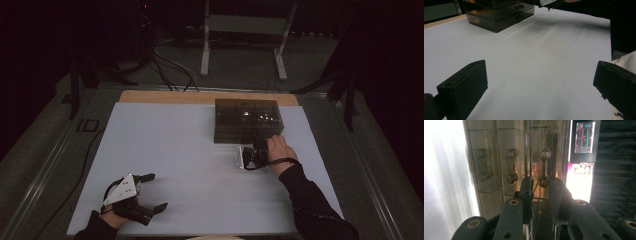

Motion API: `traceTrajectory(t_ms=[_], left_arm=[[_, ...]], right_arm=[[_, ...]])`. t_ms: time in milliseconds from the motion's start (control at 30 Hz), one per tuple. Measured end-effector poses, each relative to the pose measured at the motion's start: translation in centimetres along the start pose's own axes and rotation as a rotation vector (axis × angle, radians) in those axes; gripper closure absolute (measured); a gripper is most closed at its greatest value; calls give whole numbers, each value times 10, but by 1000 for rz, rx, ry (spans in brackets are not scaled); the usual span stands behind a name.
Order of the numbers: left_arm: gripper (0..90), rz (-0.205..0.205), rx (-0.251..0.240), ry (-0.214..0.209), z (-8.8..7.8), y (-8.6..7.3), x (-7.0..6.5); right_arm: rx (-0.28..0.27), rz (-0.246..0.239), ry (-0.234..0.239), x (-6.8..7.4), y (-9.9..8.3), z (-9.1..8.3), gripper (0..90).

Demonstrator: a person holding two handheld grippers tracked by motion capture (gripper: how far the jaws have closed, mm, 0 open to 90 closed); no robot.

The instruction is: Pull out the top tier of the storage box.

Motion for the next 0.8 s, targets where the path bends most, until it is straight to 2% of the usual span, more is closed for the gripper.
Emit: traceTrajectory(t_ms=[267,500,800], left_arm=[[9,-1,0,1,0,0,0],[8,1,2,-1,0,0,0],[9,-1,3,0,0,0,0]], right_arm=[[-13,-5,-41,-1,2,2,779],[2,-26,-57,1,2,3,802],[6,-15,-69,1,3,3,810]])
Point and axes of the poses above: each handheld gripper's, and its own axes: z roughly forward along the jaws, y roughly out of its top, x roughly to its left, the point moved 4 cm from there along z, roughly forward along the jaws, and after that the axes turned 10 degrees about y, right-handed, at the moved point
